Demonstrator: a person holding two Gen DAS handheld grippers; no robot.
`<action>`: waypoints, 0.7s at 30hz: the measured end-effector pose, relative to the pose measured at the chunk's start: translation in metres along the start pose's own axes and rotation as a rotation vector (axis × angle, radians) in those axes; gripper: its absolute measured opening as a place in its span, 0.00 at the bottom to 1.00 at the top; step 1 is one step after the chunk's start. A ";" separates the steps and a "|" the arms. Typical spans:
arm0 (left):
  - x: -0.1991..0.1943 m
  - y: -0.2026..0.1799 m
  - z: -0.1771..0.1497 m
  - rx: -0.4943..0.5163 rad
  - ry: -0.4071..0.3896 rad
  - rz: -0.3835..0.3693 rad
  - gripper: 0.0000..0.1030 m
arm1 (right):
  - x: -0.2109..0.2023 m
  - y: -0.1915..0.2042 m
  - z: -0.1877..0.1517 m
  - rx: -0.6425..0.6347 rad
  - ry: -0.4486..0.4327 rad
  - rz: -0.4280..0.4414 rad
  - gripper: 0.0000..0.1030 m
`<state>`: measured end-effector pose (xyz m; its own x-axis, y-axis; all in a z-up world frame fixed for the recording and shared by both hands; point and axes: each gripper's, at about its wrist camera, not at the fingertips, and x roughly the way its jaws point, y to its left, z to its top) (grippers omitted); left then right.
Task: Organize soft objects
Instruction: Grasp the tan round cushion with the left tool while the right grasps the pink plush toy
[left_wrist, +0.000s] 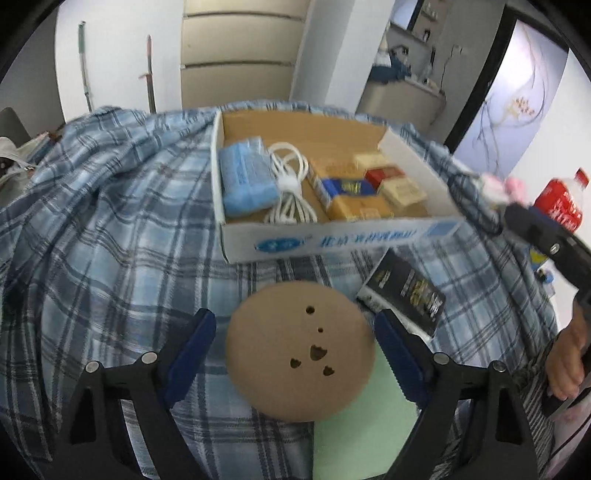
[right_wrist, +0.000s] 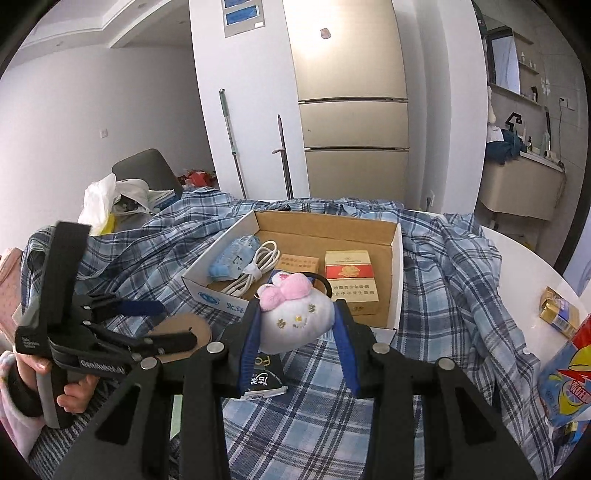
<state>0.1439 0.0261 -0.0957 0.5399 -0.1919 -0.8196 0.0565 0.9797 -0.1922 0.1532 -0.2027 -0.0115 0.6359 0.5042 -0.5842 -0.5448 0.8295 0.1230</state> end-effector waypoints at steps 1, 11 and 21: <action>0.003 0.000 0.000 0.000 0.017 -0.005 0.87 | 0.000 0.000 0.000 0.000 0.000 -0.001 0.36; 0.011 -0.010 -0.002 0.048 0.049 0.035 0.87 | 0.002 0.002 -0.001 -0.012 0.008 -0.008 0.36; 0.001 -0.011 -0.002 0.047 -0.013 0.036 0.81 | 0.002 0.003 -0.001 -0.012 0.001 -0.029 0.36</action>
<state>0.1416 0.0148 -0.0952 0.5532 -0.1563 -0.8183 0.0766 0.9876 -0.1369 0.1524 -0.2000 -0.0127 0.6509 0.4798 -0.5883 -0.5328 0.8408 0.0962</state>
